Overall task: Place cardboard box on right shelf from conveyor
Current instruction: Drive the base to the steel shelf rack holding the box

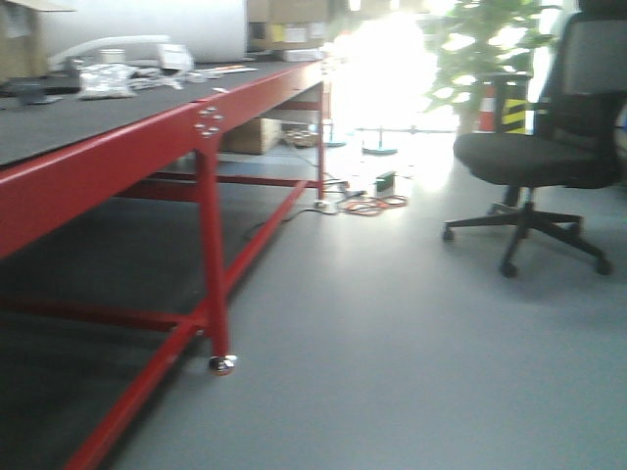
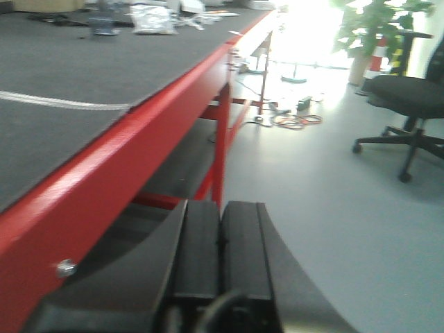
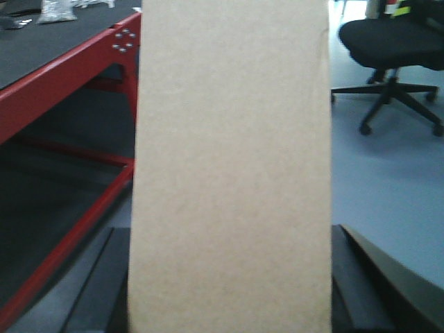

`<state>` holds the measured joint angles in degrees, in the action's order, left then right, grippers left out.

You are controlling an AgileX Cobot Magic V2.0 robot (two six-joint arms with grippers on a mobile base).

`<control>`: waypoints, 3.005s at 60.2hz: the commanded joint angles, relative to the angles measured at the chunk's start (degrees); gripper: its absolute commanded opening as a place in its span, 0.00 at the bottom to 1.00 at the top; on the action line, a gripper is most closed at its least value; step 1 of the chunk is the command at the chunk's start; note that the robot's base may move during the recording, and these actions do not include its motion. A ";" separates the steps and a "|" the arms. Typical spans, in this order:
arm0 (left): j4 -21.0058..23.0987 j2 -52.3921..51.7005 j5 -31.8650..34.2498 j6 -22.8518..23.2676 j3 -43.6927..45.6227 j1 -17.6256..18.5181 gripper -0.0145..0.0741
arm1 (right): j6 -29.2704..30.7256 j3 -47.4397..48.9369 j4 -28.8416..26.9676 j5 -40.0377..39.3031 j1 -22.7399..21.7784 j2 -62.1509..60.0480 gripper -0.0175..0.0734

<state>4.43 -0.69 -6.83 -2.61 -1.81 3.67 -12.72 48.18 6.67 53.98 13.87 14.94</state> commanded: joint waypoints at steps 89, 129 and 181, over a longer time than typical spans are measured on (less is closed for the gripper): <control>0.34 -0.85 4.93 -0.02 -0.48 -0.71 0.03 | 0.54 1.43 0.51 -5.47 -0.38 0.88 0.43; 0.34 -0.85 4.93 -0.02 -0.48 -0.71 0.03 | 0.54 1.43 0.51 -5.47 -0.38 0.88 0.43; 0.34 -0.85 4.93 -0.02 -0.48 -0.71 0.03 | 0.54 1.43 0.51 -5.47 -0.38 0.88 0.43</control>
<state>4.43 -0.69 -6.83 -2.61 -1.81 2.92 -12.72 48.18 6.50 54.25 13.87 14.82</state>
